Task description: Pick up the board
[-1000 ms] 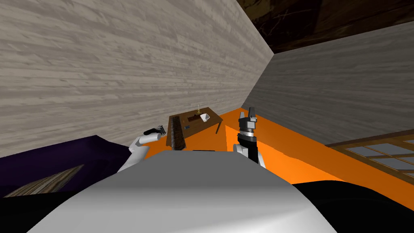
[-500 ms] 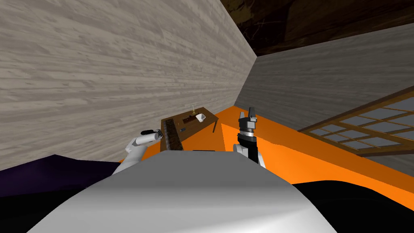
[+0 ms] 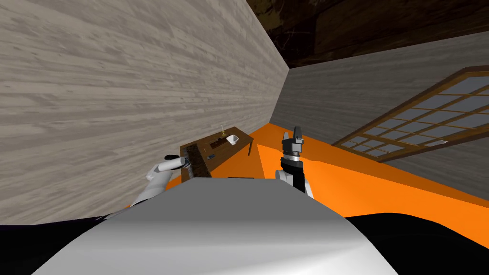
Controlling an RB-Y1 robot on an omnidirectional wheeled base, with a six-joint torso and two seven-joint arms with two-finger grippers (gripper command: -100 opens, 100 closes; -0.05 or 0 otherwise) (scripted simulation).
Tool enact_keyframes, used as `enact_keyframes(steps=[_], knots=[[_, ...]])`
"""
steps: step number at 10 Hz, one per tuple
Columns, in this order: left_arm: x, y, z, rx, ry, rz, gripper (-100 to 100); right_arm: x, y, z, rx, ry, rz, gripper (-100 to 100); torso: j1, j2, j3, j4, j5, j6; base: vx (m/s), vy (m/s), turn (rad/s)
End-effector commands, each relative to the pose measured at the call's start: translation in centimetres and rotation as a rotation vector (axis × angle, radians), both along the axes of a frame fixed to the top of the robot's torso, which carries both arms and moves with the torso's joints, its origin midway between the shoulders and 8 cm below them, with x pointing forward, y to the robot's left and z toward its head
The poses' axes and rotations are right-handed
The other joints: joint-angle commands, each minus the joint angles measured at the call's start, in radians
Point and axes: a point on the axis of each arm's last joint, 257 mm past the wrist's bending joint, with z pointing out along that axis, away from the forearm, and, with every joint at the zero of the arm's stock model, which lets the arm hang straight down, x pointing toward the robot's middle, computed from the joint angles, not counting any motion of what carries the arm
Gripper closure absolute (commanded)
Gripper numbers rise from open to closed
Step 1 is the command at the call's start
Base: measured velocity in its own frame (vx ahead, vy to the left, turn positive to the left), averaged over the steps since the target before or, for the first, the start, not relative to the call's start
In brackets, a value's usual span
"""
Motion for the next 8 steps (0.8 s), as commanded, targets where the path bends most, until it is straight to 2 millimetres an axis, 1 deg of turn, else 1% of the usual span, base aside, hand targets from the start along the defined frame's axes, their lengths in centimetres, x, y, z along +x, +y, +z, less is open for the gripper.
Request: enact_keyframes(steps=[1, 3, 4, 5, 6, 7, 8], knots=[[-0.5, 0.0, -0.8, -0.013, 0.017, 0.012, -100, 0.0, 0.0, 0.0, 0.0, 0.0, 0.0, 0, 0.0, 0.0, 0.0, 0.0, 0.0, 0.0, 0.01, 0.013, 0.017], [-2.4, -0.2, -2.3, -0.098, 0.069, 0.081, -100, 0.0, 0.0, 0.0, 0.0, 0.0, 0.0, 0, -0.001, 0.0, 0.0, 0.0, 0.0, 0.001, 0.033, 0.03, -0.332], [-3.5, -0.4, -3.2, -0.115, 0.099, 0.094, -100, 0.0, 0.0, 0.0, 0.0, 0.0, 0.0, 0, 0.001, -0.001, -0.001, 0.0, 0.0, 0.001, 0.04, 0.047, -0.232], [-4.6, -0.7, -4.2, -0.158, 0.126, 0.129, -100, 0.0, 0.0, 0.0, 0.0, 0.0, 0.0, 0, 0.001, -0.001, -0.001, 0.0, 0.0, 0.0, 0.045, 0.045, -0.384], [-4.8, -0.8, -4.3, -0.165, 0.136, 0.13, -100, 0.0, 0.0, 0.0, 0.0, 0.0, 0.0, 0, 0.001, -0.002, -0.001, 0.0, 0.0, 0.001, 0.031, 0.038, -0.15], [-5.6, -1.3, -4.8, -0.206, 0.158, 0.156, -100, 0.0, 0.0, 0.0, 0.0, 0.0, 0.0, 0, 0.0, -0.001, -0.001, 0.0, 0.0, -0.001, 0.031, 0.031, -0.216], [-6.0, -1.4, -5.1, -0.211, 0.167, 0.162, -100, 0.0, 0.0, 0.0, 0.0, 0.0, 0.0, 0, 0.0, -0.001, 0.0, 0.0, 0.0, 0.0, 0.029, 0.029, -0.158]])
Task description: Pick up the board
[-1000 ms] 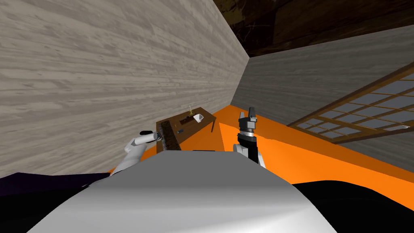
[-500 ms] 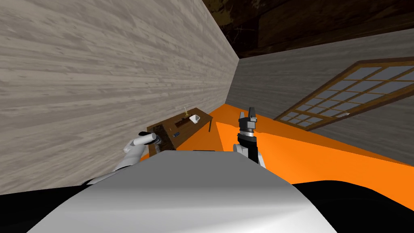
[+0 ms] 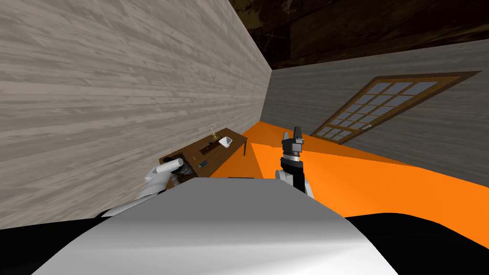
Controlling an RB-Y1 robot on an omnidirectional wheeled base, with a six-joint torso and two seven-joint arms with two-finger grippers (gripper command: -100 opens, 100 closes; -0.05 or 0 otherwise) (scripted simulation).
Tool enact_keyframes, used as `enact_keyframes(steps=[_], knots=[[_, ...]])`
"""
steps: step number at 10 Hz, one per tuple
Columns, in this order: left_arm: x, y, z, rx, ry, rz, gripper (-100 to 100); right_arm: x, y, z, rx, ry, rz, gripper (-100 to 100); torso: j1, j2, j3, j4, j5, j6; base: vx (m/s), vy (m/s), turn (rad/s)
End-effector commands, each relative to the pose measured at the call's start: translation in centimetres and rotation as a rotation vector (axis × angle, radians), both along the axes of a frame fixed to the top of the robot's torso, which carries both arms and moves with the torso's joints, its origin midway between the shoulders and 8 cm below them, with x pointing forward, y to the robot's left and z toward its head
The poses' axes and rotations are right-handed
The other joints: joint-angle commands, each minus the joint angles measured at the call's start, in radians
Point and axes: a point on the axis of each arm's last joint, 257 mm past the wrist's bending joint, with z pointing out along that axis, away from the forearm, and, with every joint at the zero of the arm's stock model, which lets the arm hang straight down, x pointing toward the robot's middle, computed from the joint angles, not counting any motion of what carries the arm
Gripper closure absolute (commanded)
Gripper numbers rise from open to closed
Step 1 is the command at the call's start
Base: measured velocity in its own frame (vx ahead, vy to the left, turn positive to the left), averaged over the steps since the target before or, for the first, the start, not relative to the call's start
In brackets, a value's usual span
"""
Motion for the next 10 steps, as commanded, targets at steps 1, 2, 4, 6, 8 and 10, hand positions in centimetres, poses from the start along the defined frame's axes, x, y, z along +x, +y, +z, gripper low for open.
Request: enact_keyframes(steps=[1, 2, 4, 6, 8, 10], knots=[[-0.5, -0.1, -0.5, -0.011, 0.011, 0.008, -100, 0.0, 0.0, 0.0, 0.0, 0.0, 0.0, 0, 0.0, 0.0, 0.0, 0.0, 0.0, 0.0, 0.013, 0.013, -0.01], [-1.5, -0.8, -1.3, -0.055, 0.04, 0.038, -100, 0.0, 0.0, 0.0, 0.0, 0.0, 0.0, 0, -0.001, 0.001, 0.0, 0.0, 0.0, 0.0, 0.024, 0.019, -0.198], [-2.4, -1.4, -1.8, -0.095, 0.062, 0.062, -100, 0.0, 0.0, 0.0, 0.0, 0.0, 0.0, 0, 0.0, 0.0, 0.0, 0.0, 0.0, 0.0, 0.03, 0.03, -0.241], [-3.7, -2.3, -2.7, -0.14, 0.095, 0.091, -100, 0.0, 0.0, 0.0, 0.0, 0.0, 0.0, 0, 0.0, 0.0, 0.0, 0.0, 0.0, -0.001, 0.034, 0.036, -0.165], [-5.4, -3.7, -3.8, -0.207, 0.137, 0.131, -100, 0.0, 0.0, 0.0, 0.0, 0.0, 0.0, 0, 0.001, -0.001, -0.001, 0.0, 0.0, 0.0, 0.051, 0.053, -0.304], [-6.0, -4.4, -4.2, -0.234, 0.153, 0.145, -100, 0.0, 0.0, 0.0, 0.0, 0.0, 0.0, 0, 0.001, -0.001, -0.001, 0.0, 0.0, -0.001, 0.032, 0.045, -0.108]])
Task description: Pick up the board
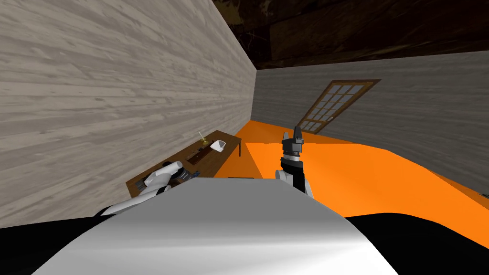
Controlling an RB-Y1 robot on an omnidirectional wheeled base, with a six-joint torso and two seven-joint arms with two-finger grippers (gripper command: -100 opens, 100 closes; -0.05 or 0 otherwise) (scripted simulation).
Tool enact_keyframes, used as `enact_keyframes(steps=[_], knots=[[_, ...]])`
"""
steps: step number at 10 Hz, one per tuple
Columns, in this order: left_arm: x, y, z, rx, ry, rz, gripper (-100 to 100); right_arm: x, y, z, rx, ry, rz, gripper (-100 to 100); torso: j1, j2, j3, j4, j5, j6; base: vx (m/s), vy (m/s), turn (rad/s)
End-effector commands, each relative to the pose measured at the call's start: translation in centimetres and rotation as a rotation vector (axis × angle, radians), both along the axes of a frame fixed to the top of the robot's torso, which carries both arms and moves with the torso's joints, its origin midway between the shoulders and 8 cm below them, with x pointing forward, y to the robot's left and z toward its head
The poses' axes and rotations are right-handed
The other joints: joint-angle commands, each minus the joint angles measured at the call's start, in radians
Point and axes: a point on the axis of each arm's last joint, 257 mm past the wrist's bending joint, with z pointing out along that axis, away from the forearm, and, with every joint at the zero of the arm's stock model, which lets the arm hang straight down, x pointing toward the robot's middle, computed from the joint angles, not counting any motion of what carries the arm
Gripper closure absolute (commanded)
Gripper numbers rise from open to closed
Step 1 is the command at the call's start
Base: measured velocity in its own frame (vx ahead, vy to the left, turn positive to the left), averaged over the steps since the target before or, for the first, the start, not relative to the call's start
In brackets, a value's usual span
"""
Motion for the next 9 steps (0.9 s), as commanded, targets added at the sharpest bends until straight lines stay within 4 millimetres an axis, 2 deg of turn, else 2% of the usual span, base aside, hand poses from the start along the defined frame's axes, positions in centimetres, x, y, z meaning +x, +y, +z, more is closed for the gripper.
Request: enact_keyframes(steps=[1, 2, 3, 4, 7, 8, 9], knots=[[-0.8, -0.9, -0.6, -0.036, 0.023, 0.019, -100, 0.0, 0.0, 0.0, 0.0, 0.0, 0.0, 0, 0.0, 0.0, 0.0, 0.0, 0.0, 0.0, 0.035, 0.037, -0.21], [-0.6, -0.6, -0.6, -0.023, 0.015, 0.012, -100, 0.0, 0.0, 0.0, 0.0, 0.0, 0.0, 0, 0.0, 0.0, 0.0, 0.0, 0.0, 0.0, 0.017, 0.021, -0.046], [-0.6, -0.7, -0.6, -0.025, 0.016, 0.013, 0, 0.0, 0.0, 0.0, 0.0, 0.0, 0.0, 0, -0.001, 0.001, 0.0, 0.0, 0.0, -0.001, 0.0, 0.0, 0.0], [-2.2, -0.1, -1.0, -0.031, 0.015, 0.044, -100, 0.0, 0.0, 0.0, 0.0, 0.0, 0.0, 0, -0.002, 0.001, 0.001, 0.0, -0.001, -0.001, -0.007, -0.004, -0.235], [-7.0, 1.6, -2.1, -0.04, 0.013, 0.139, -100, 0.0, 0.0, 0.0, 0.0, 0.0, 0.0, 0, -0.003, 0.004, 0.002, 0.001, -0.001, 0.0, -0.024, -0.005, -0.316], [-7.0, 1.6, -2.1, -0.04, 0.013, 0.139, -100, 0.0, 0.0, 0.0, 0.0, 0.0, 0.0, 0, -0.003, 0.004, 0.002, 0.001, -0.001, 0.0, -0.02, -0.002, -0.125], [-8.6, 2.2, -2.3, -0.041, 0.012, 0.171, -100, 0.0, 0.0, 0.0, 0.0, 0.0, 0.0, 0, -0.003, 0.004, 0.002, 0.001, -0.001, -0.001, -0.015, -0.007, -0.213]])
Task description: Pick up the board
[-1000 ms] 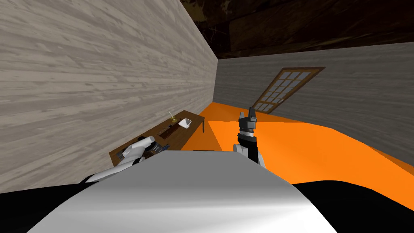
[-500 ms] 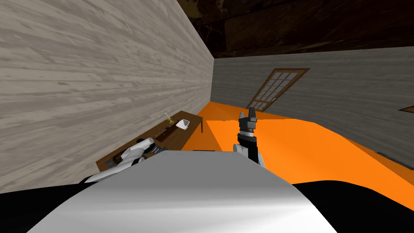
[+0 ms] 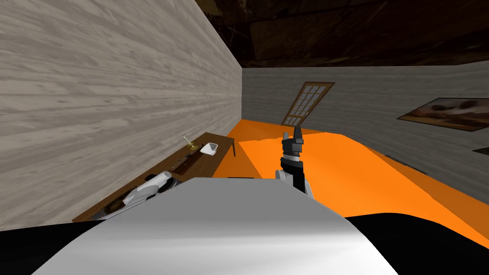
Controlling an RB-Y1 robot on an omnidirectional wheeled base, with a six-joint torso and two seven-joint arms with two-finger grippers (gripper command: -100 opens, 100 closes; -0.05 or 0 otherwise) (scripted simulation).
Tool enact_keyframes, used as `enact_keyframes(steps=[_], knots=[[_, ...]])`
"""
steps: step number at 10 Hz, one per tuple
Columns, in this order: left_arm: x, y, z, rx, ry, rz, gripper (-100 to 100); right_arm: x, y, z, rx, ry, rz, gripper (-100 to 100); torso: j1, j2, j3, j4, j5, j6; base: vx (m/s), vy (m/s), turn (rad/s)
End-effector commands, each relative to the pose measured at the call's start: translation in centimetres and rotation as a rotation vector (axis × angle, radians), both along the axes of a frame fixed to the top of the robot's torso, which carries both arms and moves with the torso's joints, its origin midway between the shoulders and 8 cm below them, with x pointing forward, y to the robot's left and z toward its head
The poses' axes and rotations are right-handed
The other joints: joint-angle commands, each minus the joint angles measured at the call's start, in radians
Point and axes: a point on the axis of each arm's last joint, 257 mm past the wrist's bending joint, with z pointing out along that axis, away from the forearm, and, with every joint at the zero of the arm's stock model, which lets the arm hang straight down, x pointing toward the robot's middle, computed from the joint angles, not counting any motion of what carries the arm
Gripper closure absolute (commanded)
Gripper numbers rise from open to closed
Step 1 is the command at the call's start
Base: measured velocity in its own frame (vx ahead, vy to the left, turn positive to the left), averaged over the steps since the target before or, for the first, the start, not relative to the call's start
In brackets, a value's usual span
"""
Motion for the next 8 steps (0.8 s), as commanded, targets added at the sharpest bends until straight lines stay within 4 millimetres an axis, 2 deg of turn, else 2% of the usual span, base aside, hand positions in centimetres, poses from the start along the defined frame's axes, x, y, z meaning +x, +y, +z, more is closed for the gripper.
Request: enact_keyframes(steps=[1, 6, 7, 8], knots=[[-0.9, 0.2, -0.4, 0.0, 0.0, 0.017, -100, 0.0, 0.0, 0.0, 0.0, 0.0, 0.0, 0, 0.0, 0.0, 0.0, 0.0, 0.0, 0.0, -0.011, -0.002, -0.128], [-9.1, 2.8, -1.0, 0.015, -0.005, 0.179, -100, 0.0, 0.0, 0.0, 0.0, 0.0, 0.0, 0, 0.0, 0.0, 0.0, 0.0, 0.0, 0.0, -0.021, -0.009, -0.308], [-8.3, 2.4, -1.1, 0.012, -0.003, 0.16, -100, 0.0, 0.0, 0.0, 0.0, 0.0, 0.0, 0, 0.0, 0.001, 0.0, 0.0, 0.0, 0.0, -0.012, 0.0, -0.051], [-8.5, 2.5, -1.1, 0.013, -0.005, 0.161, 100, 0.0, 0.0, 0.0, 0.0, 0.0, 0.0, 0, 0.001, 0.0, 0.0, 0.0, 0.0, -0.001, -0.003, 0.0, 0.01]])
